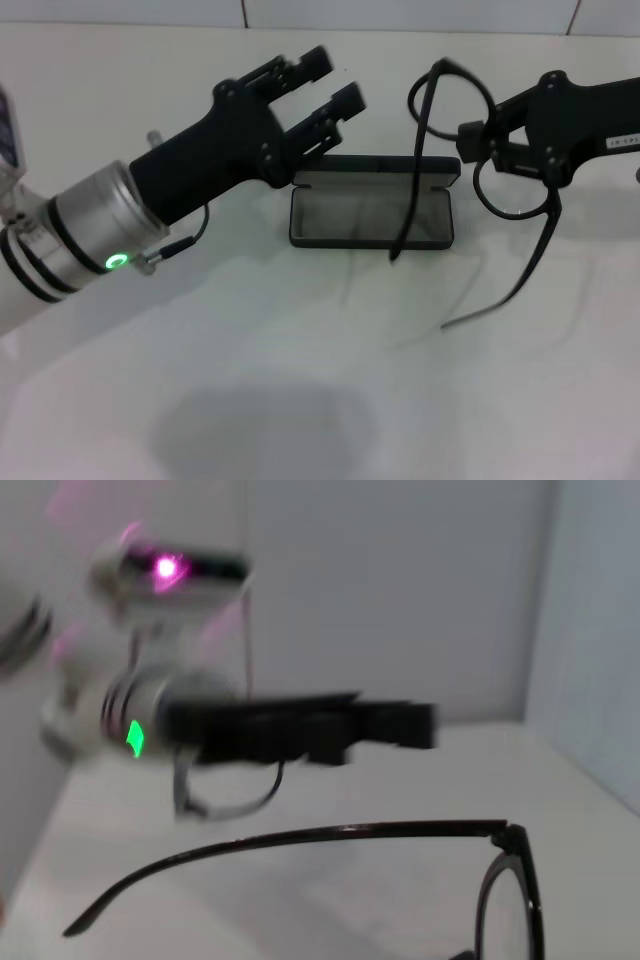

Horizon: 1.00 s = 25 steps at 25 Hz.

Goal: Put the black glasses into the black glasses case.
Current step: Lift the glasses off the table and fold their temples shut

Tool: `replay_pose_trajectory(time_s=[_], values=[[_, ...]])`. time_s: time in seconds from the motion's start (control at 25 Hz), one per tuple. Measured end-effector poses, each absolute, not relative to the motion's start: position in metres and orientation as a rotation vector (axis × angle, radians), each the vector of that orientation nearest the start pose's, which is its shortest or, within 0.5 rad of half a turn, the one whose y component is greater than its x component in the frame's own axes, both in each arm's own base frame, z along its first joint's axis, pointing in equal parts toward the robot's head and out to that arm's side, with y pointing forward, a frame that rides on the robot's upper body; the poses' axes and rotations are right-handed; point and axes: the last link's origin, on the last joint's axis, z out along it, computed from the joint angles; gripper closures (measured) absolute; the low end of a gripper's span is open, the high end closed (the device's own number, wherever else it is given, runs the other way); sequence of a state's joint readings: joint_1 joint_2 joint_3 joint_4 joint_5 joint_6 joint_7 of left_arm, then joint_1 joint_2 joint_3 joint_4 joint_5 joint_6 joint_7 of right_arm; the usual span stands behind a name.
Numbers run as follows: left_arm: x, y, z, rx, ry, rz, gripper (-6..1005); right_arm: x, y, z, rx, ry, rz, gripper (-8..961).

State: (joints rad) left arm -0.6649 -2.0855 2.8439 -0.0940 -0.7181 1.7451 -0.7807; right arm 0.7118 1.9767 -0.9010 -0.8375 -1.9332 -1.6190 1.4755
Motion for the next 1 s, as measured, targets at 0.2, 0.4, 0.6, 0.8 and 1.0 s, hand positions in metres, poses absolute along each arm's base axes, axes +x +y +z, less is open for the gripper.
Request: replay_pose_trajectory(time_s=[0.2, 0.4, 0.6, 0.8, 1.0], values=[[-0.191, 0.328, -0.033, -2.391, -0.249, -1.450, 436, 0.191, 0.390, 0.036, -2.921, 0.438, 0.702, 843], [-0.170, 0.337, -0.037, -2.437, -0.179, -1.467, 435, 0.193, 0.385, 0.033, -2.957, 0.551, 0.714, 843], [-0.156, 0.341, -0.053, -2.501, -0.125, -1.415, 435, 0.190, 0.377, 0.034, -3.004, 0.586, 0.755, 843], [-0.147, 0.342, -0.074, -2.541, -0.095, -1.343, 436, 0.192, 0.375, 0.036, -3.010, 0.638, 0.763, 843], [-0.144, 0.342, -0.079, -2.550, -0.077, -1.319, 436, 0.193, 0.373, 0.036, -3.016, 0.672, 0.763, 843]])
